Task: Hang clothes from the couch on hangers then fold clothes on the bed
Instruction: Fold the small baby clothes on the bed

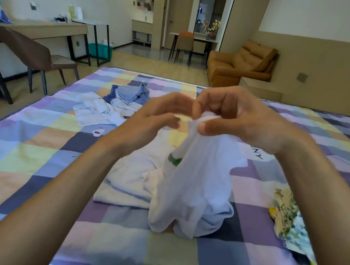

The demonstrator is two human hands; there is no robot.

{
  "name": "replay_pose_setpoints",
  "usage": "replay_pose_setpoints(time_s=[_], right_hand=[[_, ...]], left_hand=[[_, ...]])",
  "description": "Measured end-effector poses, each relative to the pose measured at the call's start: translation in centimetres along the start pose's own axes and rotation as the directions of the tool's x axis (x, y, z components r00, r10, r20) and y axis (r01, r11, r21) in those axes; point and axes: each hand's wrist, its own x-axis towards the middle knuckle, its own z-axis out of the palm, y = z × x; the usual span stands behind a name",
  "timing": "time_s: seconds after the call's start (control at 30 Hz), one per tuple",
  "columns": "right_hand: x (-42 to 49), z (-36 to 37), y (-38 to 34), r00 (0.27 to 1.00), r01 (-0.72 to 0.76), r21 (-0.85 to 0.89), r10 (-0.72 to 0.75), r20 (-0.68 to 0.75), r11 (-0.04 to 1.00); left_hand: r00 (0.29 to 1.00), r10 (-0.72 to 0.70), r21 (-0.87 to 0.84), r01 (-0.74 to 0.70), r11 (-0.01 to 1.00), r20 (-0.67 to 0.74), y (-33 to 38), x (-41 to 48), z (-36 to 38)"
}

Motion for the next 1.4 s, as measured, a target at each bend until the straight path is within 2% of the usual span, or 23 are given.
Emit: replay_pose_setpoints(time_s=[0.07,0.13,0.2,0.23,0.27,0.33,0.4,0.47,0.53,0.6,0.63,0.7,0.8,0.83,0.9,0.97,1.0,1.03,1.07,1.13,1.23,1.3,1.4], right_hand=[[-0.5,-0.9,-1.5,1.000,0.008,-0.134,-0.006,0.009,0.991],[-1.2,-1.7,-2.3,1.000,-0.023,-0.221,0.020,-0.015,0.975],[-1.8,-2.5,-2.9,0.996,-0.081,-0.287,0.068,-0.056,0.954],[-2.0,-3.0,-3.0,0.993,-0.110,-0.337,0.086,-0.083,0.935],[-2.1,-3.6,-3.2,0.988,-0.134,-0.402,0.093,-0.120,0.906],[-2.3,-4.7,-3.3,0.975,-0.175,-0.575,0.062,-0.211,0.799],[-2.1,-5.4,-3.2,0.955,-0.239,-0.722,0.022,-0.297,0.649],[-2.0,-5.0,-3.1,0.941,-0.299,-0.809,0.014,-0.339,0.506],[-1.8,-3.8,-2.8,0.916,-0.394,-0.860,0.066,-0.395,0.324],[-1.5,-2.1,-2.6,0.899,-0.438,-0.882,0.073,-0.432,0.175],[-1.3,-1.4,-2.3,0.895,-0.445,-0.885,0.028,-0.445,0.141],[-0.7,-0.5,-1.5,0.860,-0.493,-0.859,-0.069,-0.505,0.140],[-0.1,-0.1,-0.9,0.804,-0.543,-0.815,-0.153,-0.574,0.202],[0.0,-0.3,-0.8,0.791,-0.550,-0.806,-0.174,-0.587,0.219],[0.1,-1.1,-0.5,0.761,-0.545,-0.784,-0.218,-0.612,0.298],[0.5,-1.6,-0.1,0.742,-0.487,-0.763,-0.260,-0.619,0.426],[0.7,-1.8,0.0,0.740,-0.447,-0.742,-0.260,-0.620,0.499],[1.1,-1.8,0.0,0.741,-0.405,-0.715,-0.253,-0.622,0.570],[1.4,-1.6,0.0,0.744,-0.372,-0.692,-0.247,-0.621,0.619],[1.8,-1.2,0.1,0.745,-0.326,-0.683,-0.267,-0.612,0.654],[1.5,-1.2,0.2,0.739,-0.283,-0.666,-0.286,-0.610,0.690],[0.8,-2.0,0.3,0.741,-0.282,-0.683,-0.299,-0.601,0.673],[-1.0,-3.8,0.6,0.760,-0.381,-0.746,-0.275,-0.589,0.546]], left_hand=[[0.983,-0.040,-0.116,0.061,0.991,0.177,0.0,0.4,0.8],[0.934,-0.142,-0.083,0.178,0.981,0.327,-0.3,0.4,1.2],[0.887,-0.333,0.170,0.292,0.941,0.319,0.3,0.2,1.5],[0.865,-0.417,0.345,0.315,0.884,0.279,0.8,0.1,1.6],[0.860,-0.453,0.529,0.278,0.802,0.234,1.3,0.1,1.6],[0.908,-0.382,0.736,0.139,0.662,0.173,2.1,0.3,1.3],[0.970,-0.224,0.813,0.054,0.580,0.096,2.6,0.7,0.7],[0.999,-0.019,0.860,0.052,0.507,-0.049,2.9,1.1,0.2],[0.970,0.145,0.858,0.096,0.505,-0.194,3.7,1.1,0.9],[0.947,0.167,0.835,0.148,0.530,-0.274,4.2,0.8,1.8],[0.940,0.145,0.844,0.201,0.497,-0.309,4.3,0.8,2.0],[0.935,0.088,0.888,0.291,0.357,-0.342,3.9,1.0,1.7],[0.901,0.138,0.896,0.371,0.244,-0.410,3.3,0.9,0.6],[0.893,0.168,0.895,0.374,0.242,-0.418,3.4,0.8,0.2],[0.897,0.259,0.905,0.265,0.333,-0.358,3.5,0.9,-0.7],[0.936,0.207,0.807,0.117,0.579,-0.284,3.1,1.4,-1.1],[0.967,0.126,0.706,0.071,0.704,-0.222,2.8,1.6,-0.9],[0.987,0.031,0.617,0.073,0.784,-0.157,2.3,1.9,-0.3],[0.994,-0.046,0.573,0.096,0.814,-0.103,1.7,1.9,0.6],[0.995,-0.077,0.578,0.101,0.810,-0.066,0.1,2.0,2.8],[0.969,0.051,0.631,0.118,0.767,-0.243,-0.8,2.4,4.0],[0.925,0.136,0.630,0.130,0.765,-0.356,-0.5,2.7,3.0],[0.924,0.186,0.612,0.062,0.788,-0.333,0.9,3.1,-0.4]])
